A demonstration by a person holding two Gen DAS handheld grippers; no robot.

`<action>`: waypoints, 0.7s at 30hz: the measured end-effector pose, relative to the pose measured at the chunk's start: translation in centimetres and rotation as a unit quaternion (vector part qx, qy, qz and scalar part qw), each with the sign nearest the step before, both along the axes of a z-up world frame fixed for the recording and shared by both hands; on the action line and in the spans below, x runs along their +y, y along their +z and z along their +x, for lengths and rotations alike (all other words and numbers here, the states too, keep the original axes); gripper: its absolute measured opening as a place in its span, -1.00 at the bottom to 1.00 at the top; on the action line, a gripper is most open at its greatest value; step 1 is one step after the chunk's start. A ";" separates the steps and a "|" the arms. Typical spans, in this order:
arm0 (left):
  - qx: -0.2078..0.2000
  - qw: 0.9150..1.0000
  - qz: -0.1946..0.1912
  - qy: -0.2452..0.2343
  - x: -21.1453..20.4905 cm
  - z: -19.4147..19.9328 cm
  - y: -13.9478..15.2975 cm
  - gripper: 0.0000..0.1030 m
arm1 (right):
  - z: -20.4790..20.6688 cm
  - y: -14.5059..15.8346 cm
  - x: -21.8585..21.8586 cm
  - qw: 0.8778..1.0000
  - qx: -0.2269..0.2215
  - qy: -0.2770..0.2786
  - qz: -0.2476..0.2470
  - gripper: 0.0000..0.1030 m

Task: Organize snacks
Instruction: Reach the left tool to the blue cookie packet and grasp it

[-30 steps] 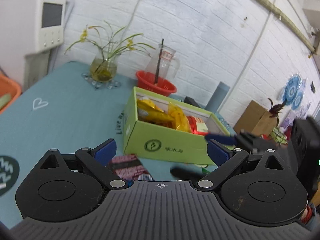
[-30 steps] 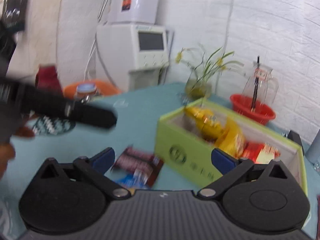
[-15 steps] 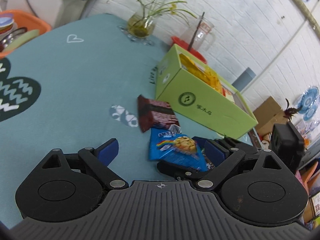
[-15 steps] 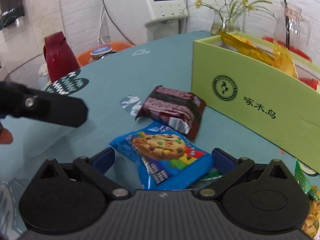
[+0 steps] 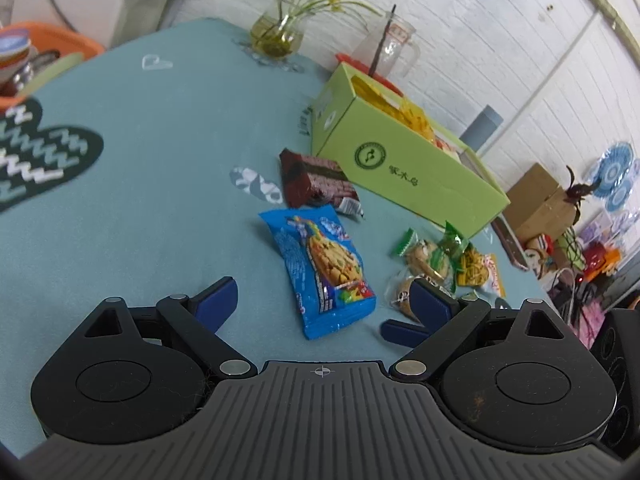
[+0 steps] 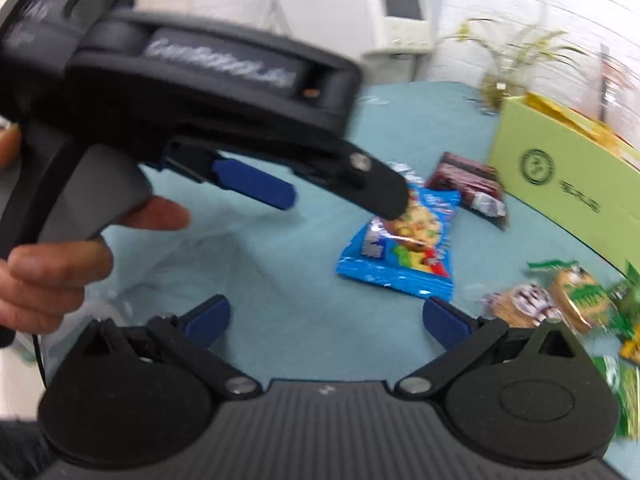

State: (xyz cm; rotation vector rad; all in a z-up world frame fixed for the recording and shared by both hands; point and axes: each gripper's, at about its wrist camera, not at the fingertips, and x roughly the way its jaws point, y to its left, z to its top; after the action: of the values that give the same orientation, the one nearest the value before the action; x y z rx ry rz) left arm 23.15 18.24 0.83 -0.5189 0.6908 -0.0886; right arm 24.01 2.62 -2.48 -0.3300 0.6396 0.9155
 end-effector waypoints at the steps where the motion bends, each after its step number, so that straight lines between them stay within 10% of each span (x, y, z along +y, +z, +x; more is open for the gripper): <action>1: -0.004 1.000 0.009 0.001 0.0 0.3 0.3 0.60 | 0.4 0.3 -0.1 1.000 0.002 -0.012 0.006 0.98; 10: 0.027 0.999 0.011 -0.026 -0.4 4.6 -0.1 0.57 | 5.6 0.0 2.2 0.998 0.037 -0.049 0.014 0.99; 15: 0.054 0.996 0.019 -0.074 -1.8 4.7 -1.4 -0.21 | 3.8 0.0 2.3 0.999 0.024 -0.034 -0.004 0.98; 21: 0.049 0.991 0.028 -0.125 -5.2 0.3 -1.3 -0.17 | -0.8 0.1 -0.7 0.999 0.025 -0.028 -0.007 0.98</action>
State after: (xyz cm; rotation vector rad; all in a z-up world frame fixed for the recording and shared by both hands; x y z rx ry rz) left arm 23.42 13.01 -0.47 -0.3823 0.8500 -0.2792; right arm 23.19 1.89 -2.40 -0.3016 0.6972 0.8689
